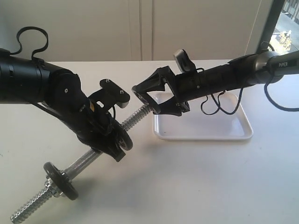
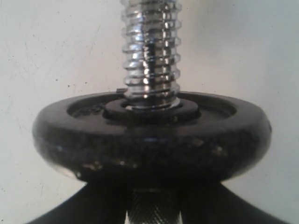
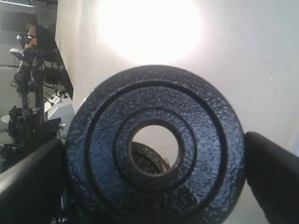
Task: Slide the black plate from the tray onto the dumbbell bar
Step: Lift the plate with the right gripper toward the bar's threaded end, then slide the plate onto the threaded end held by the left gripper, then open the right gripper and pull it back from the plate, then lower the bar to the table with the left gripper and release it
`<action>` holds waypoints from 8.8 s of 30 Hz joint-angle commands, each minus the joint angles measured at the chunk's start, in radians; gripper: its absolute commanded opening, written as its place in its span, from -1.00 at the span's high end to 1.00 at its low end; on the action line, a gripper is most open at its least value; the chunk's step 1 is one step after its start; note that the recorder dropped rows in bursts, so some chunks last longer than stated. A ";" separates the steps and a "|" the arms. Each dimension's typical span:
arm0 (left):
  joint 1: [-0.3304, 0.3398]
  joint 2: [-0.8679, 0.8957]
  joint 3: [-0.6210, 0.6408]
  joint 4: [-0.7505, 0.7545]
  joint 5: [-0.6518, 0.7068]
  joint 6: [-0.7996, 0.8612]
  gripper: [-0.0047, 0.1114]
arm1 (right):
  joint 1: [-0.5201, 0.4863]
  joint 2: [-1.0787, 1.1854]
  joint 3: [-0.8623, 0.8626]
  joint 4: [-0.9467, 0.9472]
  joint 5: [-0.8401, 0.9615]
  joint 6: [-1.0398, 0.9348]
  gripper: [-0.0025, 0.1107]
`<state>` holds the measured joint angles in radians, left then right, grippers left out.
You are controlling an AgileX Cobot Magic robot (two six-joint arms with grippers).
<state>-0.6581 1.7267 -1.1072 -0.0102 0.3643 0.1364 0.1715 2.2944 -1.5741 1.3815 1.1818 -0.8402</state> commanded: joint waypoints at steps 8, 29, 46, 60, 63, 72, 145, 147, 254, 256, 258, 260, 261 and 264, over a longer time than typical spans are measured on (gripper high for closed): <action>-0.003 -0.051 -0.022 -0.012 -0.066 -0.003 0.92 | -0.033 -0.013 -0.006 0.101 0.039 -0.016 0.96; -0.002 -0.040 -0.022 0.010 -0.083 -0.009 0.92 | -0.033 -0.069 -0.006 -0.034 0.039 0.047 0.96; -0.002 -0.040 -0.022 0.010 -0.104 -0.031 0.92 | -0.027 -0.071 0.052 0.036 0.039 0.059 0.96; -0.002 -0.040 -0.022 0.010 -0.108 -0.031 0.92 | -0.005 -0.071 0.052 0.019 0.039 0.063 0.96; -0.002 -0.040 -0.022 0.010 -0.110 -0.031 0.92 | -0.004 -0.071 0.052 0.009 0.039 0.067 0.96; -0.002 -0.040 -0.022 0.010 -0.119 -0.031 0.92 | -0.004 -0.110 0.052 -0.026 0.039 0.070 0.96; -0.002 -0.121 -0.022 0.019 -0.364 -0.027 0.92 | 0.101 -0.110 0.099 0.075 0.039 0.031 0.96; -0.002 -0.121 -0.022 0.019 -0.355 -0.027 0.92 | 0.101 -0.113 0.099 0.075 0.039 0.031 0.96; 0.199 -0.405 -0.022 0.155 0.152 -0.296 0.84 | -0.133 -0.432 0.210 -0.051 0.039 -0.149 0.63; 0.199 -0.468 -0.020 0.177 0.179 -0.324 0.92 | -0.133 -0.530 0.248 -0.051 0.039 -0.196 0.95; 0.199 -0.526 -0.002 0.242 0.183 -0.398 0.92 | -0.133 -0.625 0.288 -0.058 0.039 -0.200 0.96; 0.199 -0.594 0.030 0.307 0.183 -0.484 0.92 | -0.133 -0.735 0.335 -0.093 -0.049 -0.194 0.96; 0.199 -0.629 0.053 0.333 0.185 -0.529 0.92 | -0.133 -0.788 0.360 -0.122 -0.101 -0.192 0.96; 0.199 -0.718 0.118 0.368 0.177 -0.577 0.92 | -0.133 -0.921 0.426 -0.207 -0.206 -0.156 0.96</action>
<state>-0.4623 1.0848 -1.0402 0.3159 0.5272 -0.3764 0.0410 1.4830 -1.2044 1.2472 1.0735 -1.0137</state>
